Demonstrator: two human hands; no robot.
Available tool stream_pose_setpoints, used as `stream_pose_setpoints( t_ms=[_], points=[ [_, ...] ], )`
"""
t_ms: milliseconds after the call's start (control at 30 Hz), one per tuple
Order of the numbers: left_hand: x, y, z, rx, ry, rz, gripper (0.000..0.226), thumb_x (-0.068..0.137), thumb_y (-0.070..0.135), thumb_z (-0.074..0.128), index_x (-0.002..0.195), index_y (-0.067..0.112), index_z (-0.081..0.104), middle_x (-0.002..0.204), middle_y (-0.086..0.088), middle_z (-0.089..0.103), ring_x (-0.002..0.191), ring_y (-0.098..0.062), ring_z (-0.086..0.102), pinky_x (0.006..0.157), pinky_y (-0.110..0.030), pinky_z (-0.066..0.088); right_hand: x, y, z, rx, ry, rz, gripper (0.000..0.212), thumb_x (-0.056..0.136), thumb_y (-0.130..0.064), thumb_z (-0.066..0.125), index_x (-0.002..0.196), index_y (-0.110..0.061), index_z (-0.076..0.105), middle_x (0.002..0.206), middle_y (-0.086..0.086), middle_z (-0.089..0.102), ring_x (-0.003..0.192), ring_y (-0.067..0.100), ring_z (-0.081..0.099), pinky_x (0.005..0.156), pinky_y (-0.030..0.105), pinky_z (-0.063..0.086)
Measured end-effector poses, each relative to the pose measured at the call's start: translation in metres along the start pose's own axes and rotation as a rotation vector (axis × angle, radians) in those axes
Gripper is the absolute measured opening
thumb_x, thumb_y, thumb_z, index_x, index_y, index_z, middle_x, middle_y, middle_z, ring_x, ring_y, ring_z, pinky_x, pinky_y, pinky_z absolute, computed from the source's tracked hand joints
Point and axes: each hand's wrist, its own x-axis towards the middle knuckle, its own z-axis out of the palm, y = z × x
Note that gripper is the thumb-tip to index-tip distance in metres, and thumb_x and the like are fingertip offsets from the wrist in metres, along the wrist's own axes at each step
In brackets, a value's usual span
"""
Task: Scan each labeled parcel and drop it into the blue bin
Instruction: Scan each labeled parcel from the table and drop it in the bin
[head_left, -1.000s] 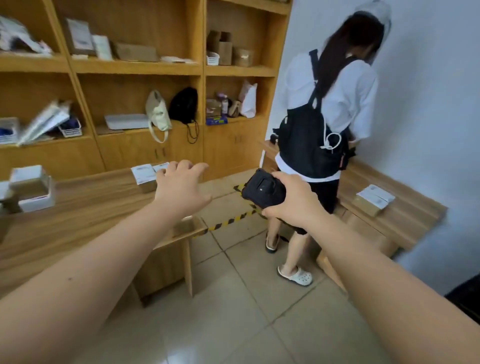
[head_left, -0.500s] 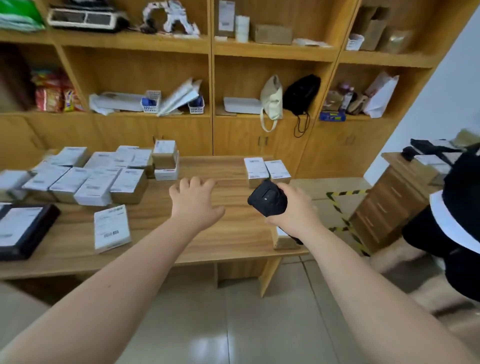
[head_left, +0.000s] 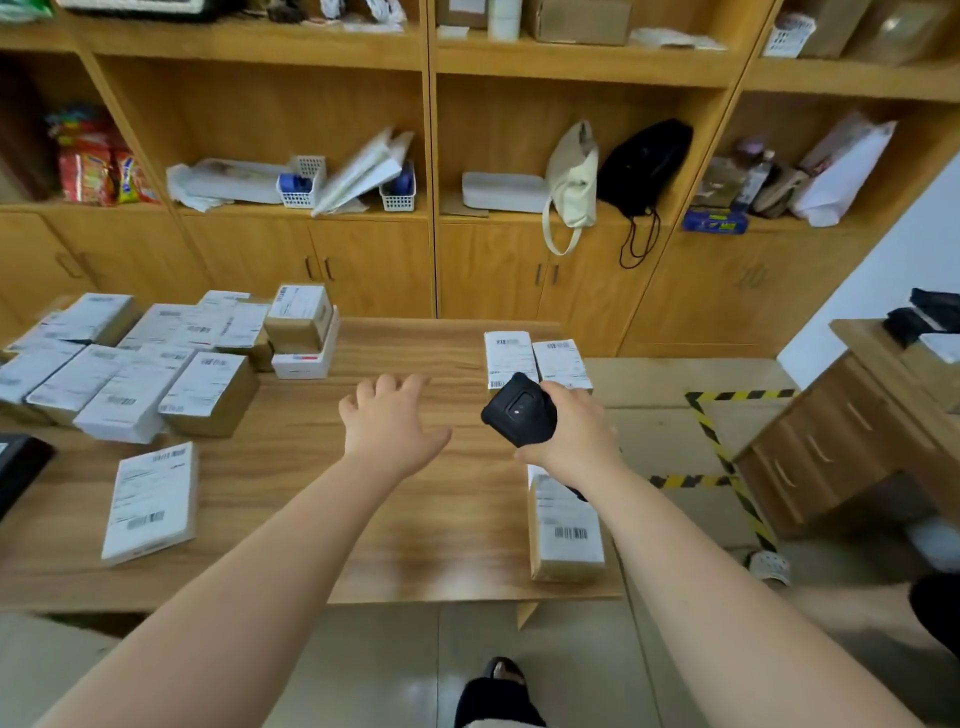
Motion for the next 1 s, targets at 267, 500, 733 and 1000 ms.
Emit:
stream_pose_setpoints(
  t_ms=[267,500,733,1000],
  points=[
    [0.060,0.050,0.060,-0.127,-0.105,-0.166,0.076,0.081,0.057,0.062,0.148,0.037,0.033,0.138,-0.004,0.046,0.130,-0.030,0.038,0.106,-0.045,0.030,0.091,0.045,0.013,0.026,-0.038,0.034,0.073,0.065,-0.032,0.077,0.131,-0.039,0.045,0.116,-0.001,0.051,0.111,0.027,0.050,0.093,0.042,0.046],
    [0.113,0.087,0.107,-0.014,-0.300,0.016,0.073,0.086,0.055,0.058,0.150,0.043,0.025,0.163,0.006,0.015,0.142,-0.034,0.022,0.113,-0.052,0.021,0.133,0.074,0.030,0.073,0.003,0.171,0.084,0.064,-0.032,0.079,0.140,-0.036,0.042,0.121,-0.002,0.051,0.116,0.026,0.048,0.094,0.042,0.042],
    [0.181,0.110,0.144,0.087,-0.460,0.117,0.095,0.087,0.065,0.054,0.156,0.041,-0.006,0.166,0.006,-0.013,0.151,-0.037,-0.004,0.116,-0.063,0.009,0.152,0.090,0.035,0.129,0.032,0.277,0.081,0.057,-0.045,0.072,0.134,-0.039,0.047,0.116,-0.007,0.056,0.112,0.025,0.052,0.094,0.047,0.047],
    [0.155,0.074,0.171,0.193,-0.443,0.212,0.093,0.089,0.066,0.050,0.154,0.041,-0.011,0.164,0.008,-0.021,0.151,-0.033,-0.015,0.116,-0.067,-0.002,0.160,0.090,0.043,0.200,0.002,0.295,0.082,0.067,-0.034,0.078,0.141,-0.035,0.043,0.129,-0.004,0.050,0.124,0.026,0.046,0.099,0.050,0.043]
  ],
)
